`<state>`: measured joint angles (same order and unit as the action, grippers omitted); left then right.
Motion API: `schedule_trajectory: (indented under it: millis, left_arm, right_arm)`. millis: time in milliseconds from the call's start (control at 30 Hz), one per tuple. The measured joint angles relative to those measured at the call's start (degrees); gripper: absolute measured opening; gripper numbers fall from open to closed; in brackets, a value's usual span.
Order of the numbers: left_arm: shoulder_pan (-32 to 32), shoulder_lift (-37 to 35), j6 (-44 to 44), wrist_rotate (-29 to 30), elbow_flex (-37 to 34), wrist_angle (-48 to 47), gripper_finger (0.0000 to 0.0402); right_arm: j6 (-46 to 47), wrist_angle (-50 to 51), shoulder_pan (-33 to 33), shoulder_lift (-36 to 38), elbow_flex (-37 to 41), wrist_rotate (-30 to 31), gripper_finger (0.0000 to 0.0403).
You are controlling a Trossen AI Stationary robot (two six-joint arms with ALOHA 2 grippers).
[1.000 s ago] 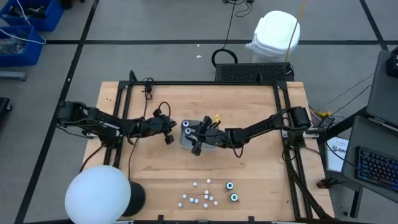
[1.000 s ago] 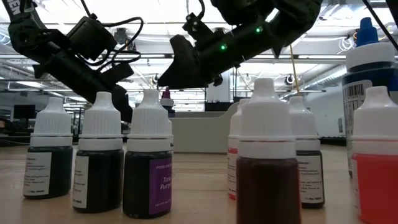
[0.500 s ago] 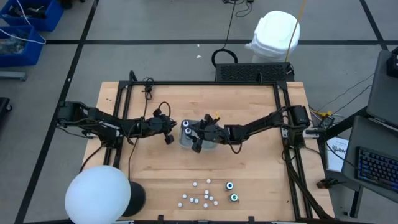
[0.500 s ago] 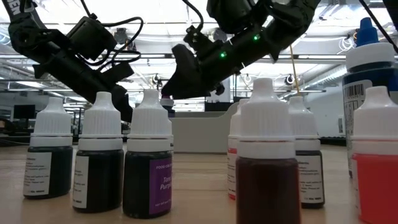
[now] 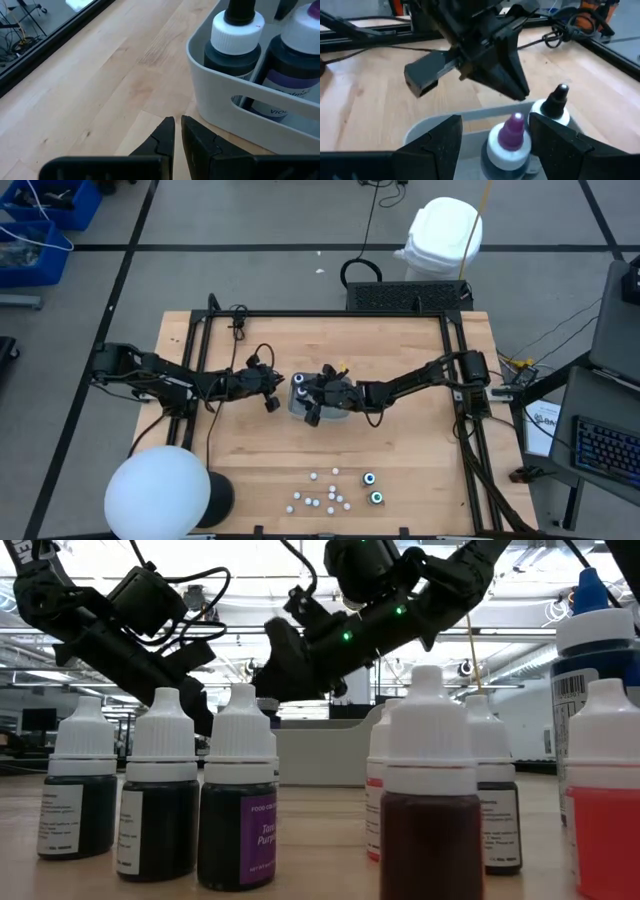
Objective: Pick & Place food coloring
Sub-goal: Put the large violet food coloring bottle into the gray bin
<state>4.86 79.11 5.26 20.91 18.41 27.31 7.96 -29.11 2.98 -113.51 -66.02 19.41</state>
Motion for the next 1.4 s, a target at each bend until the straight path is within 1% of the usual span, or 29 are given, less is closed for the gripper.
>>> schedule_trajectory:
  millis: [200, 400, 500, 667, 833, 1400]
  left_arm:
    - [0.0, 0.0, 0.0, 0.0, 0.0, 0.0, 0.0042]
    - [0.0, 0.0, 0.0, 0.0, 0.0, 0.0, 0.0042]
    - [0.0, 0.0, 0.1, 0.0, 0.0, 0.0, 0.0042]
    - [0.0, 0.0, 0.2, 0.0, 0.0, 0.0, 0.0042]
    - [0.0, 0.0, 0.2, 0.0, 0.0, 0.0, 0.0042]
    - [0.0, 0.0, 0.1, 0.0, 0.0, 0.0, 0.0042]
  right_arm:
    - [-1.0, 1.6, 0.0, -0.2, 0.1, 0.0, 0.0192]
    - [-2.8, 1.5, 0.0, -0.2, 0.1, -0.2, 0.0136]
    - [-2.5, 1.4, 0.0, -0.1, 0.1, -2.6, 0.0110]
    - [-0.5, 1.1, -0.4, -0.1, 0.1, -3.3, 0.0110]
    - [0.3, -2.0, -0.4, -0.1, 0.1, -3.4, 0.0110]
    - [-0.2, -0.7, -0.4, -0.1, 0.1, -3.0, 0.0118]
